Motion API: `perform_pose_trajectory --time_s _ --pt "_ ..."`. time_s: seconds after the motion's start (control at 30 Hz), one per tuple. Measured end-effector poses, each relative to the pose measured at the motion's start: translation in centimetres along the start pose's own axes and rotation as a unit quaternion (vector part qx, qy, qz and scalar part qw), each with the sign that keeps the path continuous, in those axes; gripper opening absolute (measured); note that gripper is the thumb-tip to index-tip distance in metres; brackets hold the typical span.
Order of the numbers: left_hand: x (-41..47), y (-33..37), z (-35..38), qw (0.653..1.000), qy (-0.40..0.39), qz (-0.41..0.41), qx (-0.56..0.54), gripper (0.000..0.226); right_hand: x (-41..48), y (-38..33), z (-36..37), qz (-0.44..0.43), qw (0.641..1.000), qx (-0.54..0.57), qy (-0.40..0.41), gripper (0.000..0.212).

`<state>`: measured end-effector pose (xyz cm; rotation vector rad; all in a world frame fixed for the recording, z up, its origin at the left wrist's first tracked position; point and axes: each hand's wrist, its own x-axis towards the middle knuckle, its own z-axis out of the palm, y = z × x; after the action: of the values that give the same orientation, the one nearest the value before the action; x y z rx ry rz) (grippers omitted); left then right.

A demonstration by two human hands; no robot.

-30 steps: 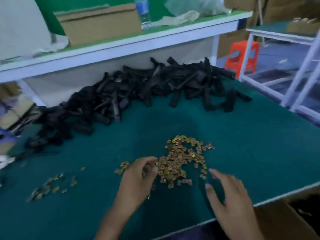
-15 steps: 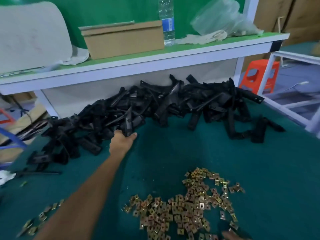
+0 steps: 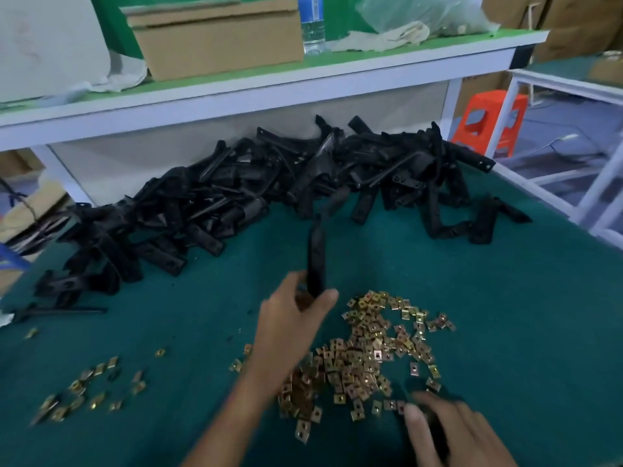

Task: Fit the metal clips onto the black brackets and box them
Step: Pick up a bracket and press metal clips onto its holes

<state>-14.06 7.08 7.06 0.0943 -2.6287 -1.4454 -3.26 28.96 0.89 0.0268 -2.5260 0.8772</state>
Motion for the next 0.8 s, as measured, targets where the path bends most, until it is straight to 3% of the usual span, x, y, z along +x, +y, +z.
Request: perform_pose_trajectory --time_s 0.1,0.13,0.2,0.27,0.33,0.4,0.47,0.57,0.7,0.8 --pt "-9.2 2.5 4.5 0.996 -0.087 0.024 0.028 0.055 -1.3 -0.5 -1.3 0.024 0.991 0.125 0.034 0.035" --pt "-11.3 3.1 5.9 0.992 -0.105 0.046 0.056 0.052 -1.6 -0.7 -1.4 0.056 0.974 0.209 0.062 0.027" --pt "-13.5 4.0 7.4 0.985 -0.13 0.081 0.081 0.039 -2.1 -1.1 -1.9 0.176 0.923 0.342 0.024 0.018" --pt "-13.4 4.3 7.5 0.972 -0.194 0.088 0.097 0.035 -2.0 -1.2 -2.3 0.165 0.937 0.304 -0.041 0.013" --pt "-11.8 3.9 6.4 0.952 -0.269 0.091 0.117 0.041 -1.2 -0.9 -2.5 0.151 0.956 0.25 -0.03 0.031" --pt "-9.4 2.9 5.1 0.958 -0.248 0.086 0.113 0.037 -0.4 -0.5 -2.5 0.135 0.965 0.222 -0.018 0.037" --pt "-6.2 2.1 4.3 0.972 -0.16 0.085 0.153 0.021 -0.3 0.3 -2.0 0.138 0.97 0.199 -0.015 0.037" --pt "-1.4 0.9 4.2 0.97 -0.05 0.055 0.229 0.015 -0.8 0.4 -1.6 0.147 0.972 0.181 -0.006 0.019" --pt "1.6 -0.8 5.1 0.958 -0.089 0.036 0.272 0.024 -0.8 0.3 -1.4 0.15 0.973 0.176 -0.001 0.024" --pt "1.9 -1.0 5.9 0.955 -0.068 0.048 0.285 0.02 -1.0 0.4 -1.0 0.126 0.977 0.172 -0.004 0.028"
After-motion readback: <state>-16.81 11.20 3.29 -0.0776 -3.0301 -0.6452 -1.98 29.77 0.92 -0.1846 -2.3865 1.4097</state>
